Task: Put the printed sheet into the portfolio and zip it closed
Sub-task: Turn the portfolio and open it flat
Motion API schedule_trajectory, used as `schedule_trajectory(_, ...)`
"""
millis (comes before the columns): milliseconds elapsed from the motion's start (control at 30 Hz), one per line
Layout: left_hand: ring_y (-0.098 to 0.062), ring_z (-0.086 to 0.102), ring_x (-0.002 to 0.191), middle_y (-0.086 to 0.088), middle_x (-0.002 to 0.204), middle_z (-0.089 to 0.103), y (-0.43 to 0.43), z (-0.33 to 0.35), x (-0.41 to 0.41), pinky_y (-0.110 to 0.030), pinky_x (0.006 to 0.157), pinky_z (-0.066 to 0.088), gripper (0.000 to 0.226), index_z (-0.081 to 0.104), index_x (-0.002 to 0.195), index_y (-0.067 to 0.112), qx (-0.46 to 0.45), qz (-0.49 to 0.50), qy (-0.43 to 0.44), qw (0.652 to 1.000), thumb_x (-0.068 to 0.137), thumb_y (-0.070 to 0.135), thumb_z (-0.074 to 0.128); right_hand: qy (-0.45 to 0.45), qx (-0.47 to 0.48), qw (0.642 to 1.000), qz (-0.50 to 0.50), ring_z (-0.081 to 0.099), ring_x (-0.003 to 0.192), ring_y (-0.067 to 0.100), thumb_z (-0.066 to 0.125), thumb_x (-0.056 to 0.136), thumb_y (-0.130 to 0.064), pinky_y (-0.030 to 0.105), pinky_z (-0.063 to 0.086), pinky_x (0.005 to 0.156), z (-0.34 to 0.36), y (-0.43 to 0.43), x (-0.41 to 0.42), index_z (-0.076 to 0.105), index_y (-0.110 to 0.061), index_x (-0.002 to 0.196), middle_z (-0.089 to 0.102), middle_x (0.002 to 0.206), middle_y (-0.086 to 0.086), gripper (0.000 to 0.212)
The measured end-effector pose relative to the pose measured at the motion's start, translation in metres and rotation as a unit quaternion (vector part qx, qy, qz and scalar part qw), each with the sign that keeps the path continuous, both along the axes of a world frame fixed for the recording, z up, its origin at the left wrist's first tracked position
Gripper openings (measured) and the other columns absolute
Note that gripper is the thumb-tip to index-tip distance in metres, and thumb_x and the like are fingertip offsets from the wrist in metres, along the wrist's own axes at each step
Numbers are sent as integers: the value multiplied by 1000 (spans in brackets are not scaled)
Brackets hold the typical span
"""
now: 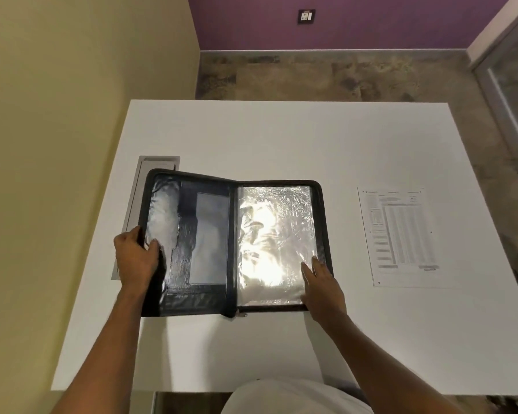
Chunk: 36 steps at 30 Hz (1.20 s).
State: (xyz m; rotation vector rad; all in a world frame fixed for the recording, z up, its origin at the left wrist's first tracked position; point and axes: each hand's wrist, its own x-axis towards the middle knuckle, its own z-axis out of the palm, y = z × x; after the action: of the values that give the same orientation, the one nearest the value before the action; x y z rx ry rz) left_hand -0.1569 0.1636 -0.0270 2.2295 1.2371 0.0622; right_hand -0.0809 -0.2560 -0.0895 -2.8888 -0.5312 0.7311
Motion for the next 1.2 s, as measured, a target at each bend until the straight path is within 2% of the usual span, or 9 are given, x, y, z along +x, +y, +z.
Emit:
schedule_trajectory(100, -39, 58, 106, -21, 118, 55, -3, -14, -3, -54, 96, 54, 48, 63, 123, 3, -15, -14, -5, 1000, 86, 31, 72, 6, 0, 1000, -5, 24, 156, 32, 78, 88, -24, 40, 35, 121, 1, 2, 0, 29, -19, 159, 21, 170, 11, 86)
schedule_trajectory(233, -37, 56, 123, -17, 137, 53, -6, -34, -9, -53, 105, 51, 73, 52, 142, 9, -71, -25, -1, 997, 82, 35, 84, 4, 0, 1000, -8, 24, 156, 32, 76, 89, -22, 39, 33, 122, 1, 4, 0, 29, -18, 159, 21, 170, 12, 84)
schedule_trajectory(300, -40, 46, 138, -18, 153, 43, -7, -48, -13, -56, 114, 42, 88, 43, 152, 8, -81, -38, 29, 996, 81, 39, 85, 1, -1, 1000, -5, 23, 156, 31, 75, 90, -24, 39, 32, 123, 2, 4, -1, 28, -18, 159, 20, 170, 12, 84)
schedule_trajectory(367, -42, 32, 148, -21, 162, 30, -14, -59, -18, -57, 120, 33, 96, 38, 156, 6, -39, -68, 83, 993, 80, 40, 86, 0, -1, 1000, -4, 22, 157, 31, 74, 91, -25, 39, 31, 124, 3, 5, -1, 27, -19, 160, 19, 170, 11, 84)
schedule_trajectory(500, -45, 37, 140, -24, 155, 38, -40, -57, -21, -60, 112, 41, 76, 53, 144, 5, 75, -84, 157, 981, 83, 37, 84, 4, -1, 1000, -7, 19, 158, 29, 73, 93, -27, 37, 30, 124, 4, 5, -1, 23, -20, 161, 15, 172, 10, 85)
schedule_trajectory(633, -44, 41, 138, -25, 152, 42, -57, -59, -21, -57, 107, 47, 62, 49, 147, 2, 33, -67, 167, 983, 95, 28, 71, 4, -1, 1000, -2, 18, 158, 29, 73, 93, -26, 37, 31, 123, 4, 3, -1, 21, -21, 162, 14, 172, 9, 86)
schedule_trajectory(967, -40, 23, 153, -15, 169, 19, -58, -65, -22, -56, 121, 31, 74, 24, 162, 9, -18, -78, 191, 978, 101, 31, 59, 18, 15, 1000, 6, 18, 158, 32, 68, 92, -16, 37, 29, 123, 2, -2, 1, 23, -18, 162, 14, 172, 12, 83)
schedule_trajectory(1100, -39, 17, 156, -14, 170, 16, -69, -54, -22, -58, 124, 23, 74, 22, 162, 9, 15, -79, 183, 980, 102, 34, 57, 19, 19, 1000, 13, 17, 158, 29, 63, 96, -24, 36, 31, 121, 12, -3, 7, 14, -20, 164, 11, 172, 9, 84)
schedule_trajectory(1200, -38, 14, 157, -13, 171, 14, -87, -43, -17, -60, 124, 19, 73, 21, 162, 10, 68, -106, 173, 977, 102, 36, 54, -24, 35, 999, 13, 25, 155, 31, 67, 92, -27, 41, 35, 120, 23, -4, 9, 20, -17, 163, 20, 170, 13, 85)
